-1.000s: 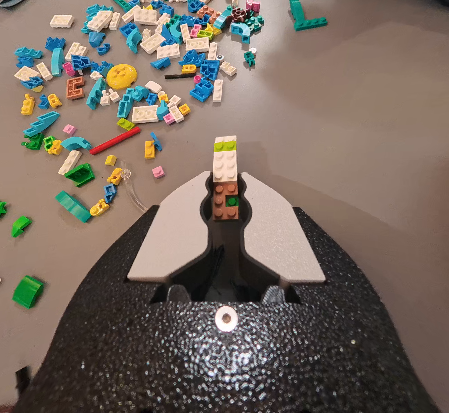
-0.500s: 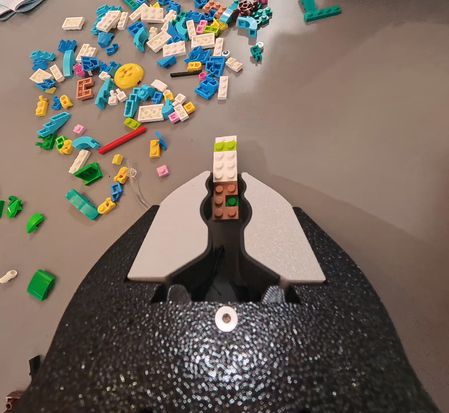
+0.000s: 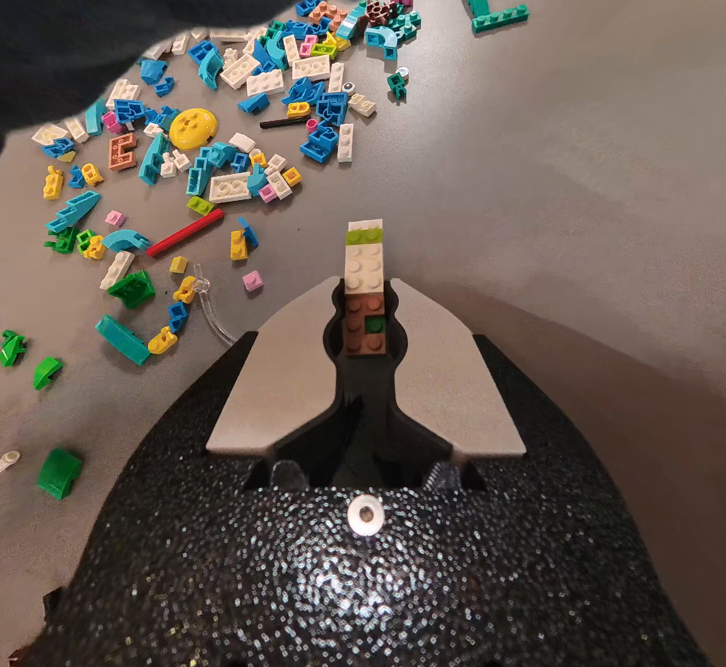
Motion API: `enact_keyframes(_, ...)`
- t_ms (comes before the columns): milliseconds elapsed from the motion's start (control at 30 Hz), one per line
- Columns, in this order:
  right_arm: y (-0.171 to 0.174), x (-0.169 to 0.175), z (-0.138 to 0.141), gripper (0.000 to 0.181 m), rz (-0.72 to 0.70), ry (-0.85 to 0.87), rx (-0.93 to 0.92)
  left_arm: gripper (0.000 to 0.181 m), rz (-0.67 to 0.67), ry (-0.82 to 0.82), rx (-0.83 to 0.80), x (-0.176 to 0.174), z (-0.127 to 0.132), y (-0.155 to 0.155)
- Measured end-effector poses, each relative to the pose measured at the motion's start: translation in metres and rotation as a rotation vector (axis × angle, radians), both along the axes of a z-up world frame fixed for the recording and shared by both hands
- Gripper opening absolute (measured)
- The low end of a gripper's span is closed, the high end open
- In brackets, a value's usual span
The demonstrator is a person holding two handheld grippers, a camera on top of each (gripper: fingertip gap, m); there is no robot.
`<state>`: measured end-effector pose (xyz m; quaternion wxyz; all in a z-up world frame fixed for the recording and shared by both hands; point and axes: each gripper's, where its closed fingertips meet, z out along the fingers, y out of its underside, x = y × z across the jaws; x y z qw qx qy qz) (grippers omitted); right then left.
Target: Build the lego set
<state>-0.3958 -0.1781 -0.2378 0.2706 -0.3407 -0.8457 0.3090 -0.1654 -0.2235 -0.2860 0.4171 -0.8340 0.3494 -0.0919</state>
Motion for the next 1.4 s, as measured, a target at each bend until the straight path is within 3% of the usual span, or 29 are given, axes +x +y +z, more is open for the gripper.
enact_keyframes(33,0.003,-0.012,-0.01,0.004,0.007,-0.04,-0.001,0.018,-0.002,-0.003,0.001,0.0,0.0,0.0)
enact_keyframes(167,0.01,-0.038,-0.034,0.004,0.041,-0.144,-0.047,0.018,-0.007,-0.024,-0.007,0.001,0.001,-0.001)
enact_keyframes(333,0.01,-0.049,-0.042,0.006,0.081,-0.159,-0.094,0.018,-0.01,-0.071,-0.014,0.001,0.005,-0.001)
enact_keyframes(633,0.005,-0.044,-0.042,0.01,0.144,-0.233,-0.169,0.018,-0.012,-0.093,-0.017,0.001,0.007,-0.001)
enact_keyframes(833,0.003,-0.044,-0.045,0.009,0.147,-0.259,-0.137,0.018,-0.015,-0.083,-0.021,0.002,0.006,-0.002)
enact_keyframes(933,0.002,-0.044,-0.045,0.0,0.154,-0.25,-0.111,0.018,-0.014,-0.08,-0.02,0.001,0.006,-0.002)
enact_keyframes(1400,0.014,-0.034,-0.045,0.0,0.163,-0.257,-0.055,0.018,-0.013,-0.081,-0.021,0.001,0.006,-0.001)
